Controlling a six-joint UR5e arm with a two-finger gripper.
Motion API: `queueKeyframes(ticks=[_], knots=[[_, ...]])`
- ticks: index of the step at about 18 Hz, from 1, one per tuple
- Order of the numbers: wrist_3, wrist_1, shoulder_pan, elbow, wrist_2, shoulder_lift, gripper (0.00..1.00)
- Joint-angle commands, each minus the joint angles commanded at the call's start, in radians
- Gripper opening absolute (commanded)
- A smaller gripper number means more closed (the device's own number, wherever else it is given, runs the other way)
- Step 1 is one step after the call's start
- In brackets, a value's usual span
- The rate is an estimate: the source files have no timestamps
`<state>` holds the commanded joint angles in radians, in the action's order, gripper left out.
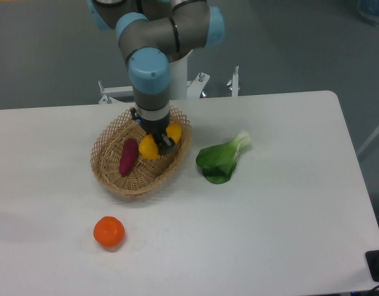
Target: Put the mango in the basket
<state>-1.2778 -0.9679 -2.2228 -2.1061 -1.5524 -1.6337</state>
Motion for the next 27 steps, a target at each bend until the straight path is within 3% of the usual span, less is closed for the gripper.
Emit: queueKeyframes(ticks=[10,17,22,25,27], knots=[[0.009,0.002,0.052,-0.055,-0.003,0.04,0.62],[0.02,0.008,0.058,-0.058,0.005,0.049,1.0],[0.02,0.017,0.052,-0.052,0.052,0.066,1.0],[0.02,0.081,0.022,-0.043,0.058,0.06,1.0],[0.009,0.084,-0.02,-0.012,0.055,0.051,1.0]])
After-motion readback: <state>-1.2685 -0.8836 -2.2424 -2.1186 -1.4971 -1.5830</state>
